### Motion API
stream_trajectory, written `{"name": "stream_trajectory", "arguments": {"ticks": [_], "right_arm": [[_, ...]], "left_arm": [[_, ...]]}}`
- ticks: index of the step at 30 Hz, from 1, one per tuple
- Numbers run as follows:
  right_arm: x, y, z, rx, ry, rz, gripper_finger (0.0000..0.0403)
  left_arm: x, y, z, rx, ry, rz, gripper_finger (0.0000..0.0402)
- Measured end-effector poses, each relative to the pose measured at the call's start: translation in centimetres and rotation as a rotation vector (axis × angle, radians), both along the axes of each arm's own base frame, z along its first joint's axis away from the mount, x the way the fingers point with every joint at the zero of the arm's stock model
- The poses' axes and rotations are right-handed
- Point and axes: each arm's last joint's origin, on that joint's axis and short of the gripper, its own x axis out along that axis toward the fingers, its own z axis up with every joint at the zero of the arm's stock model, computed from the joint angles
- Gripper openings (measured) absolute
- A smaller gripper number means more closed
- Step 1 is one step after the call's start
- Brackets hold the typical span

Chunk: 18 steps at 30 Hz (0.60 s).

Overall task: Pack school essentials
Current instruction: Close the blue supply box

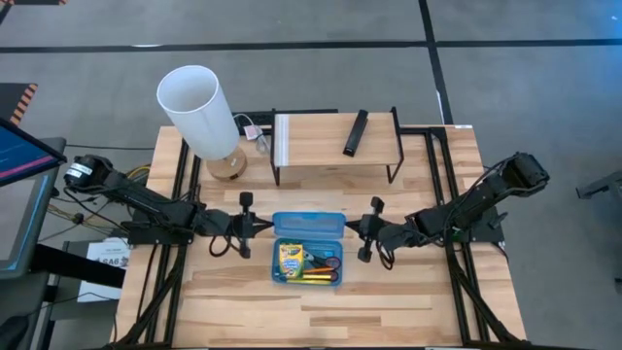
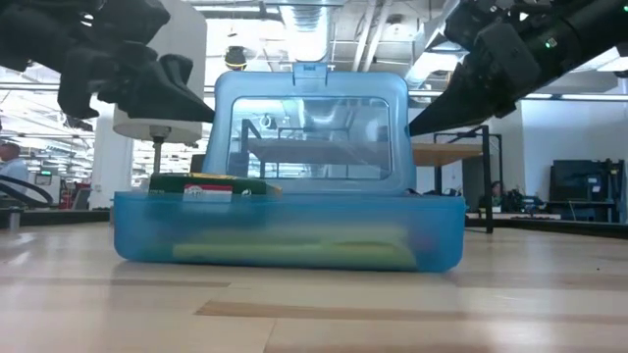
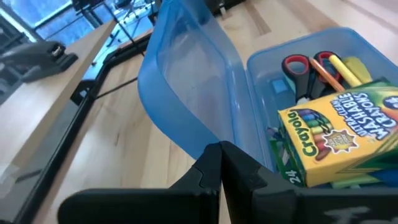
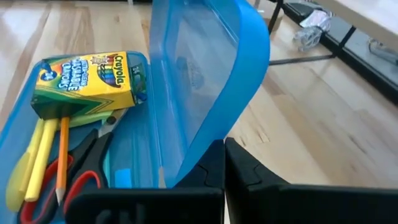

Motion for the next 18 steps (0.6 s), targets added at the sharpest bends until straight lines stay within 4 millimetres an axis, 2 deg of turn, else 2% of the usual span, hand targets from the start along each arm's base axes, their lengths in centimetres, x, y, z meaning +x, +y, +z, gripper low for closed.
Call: {"name": "stream_trajectory", "arguments": {"ticks": [10,18], "right_arm": [[0.18,0.12,0.32,-0.138,0.02,0.09,0.001],[0.25,0.6,0.51,-0.167,0.023,0.186,0.001]], "left_arm": [[-0.26,-0.19,-0.3,0.166,0.052,-0.01,0.0],[-0.33,-0.01,-0.36,0.273,0.075,0.013,0.0]]}}
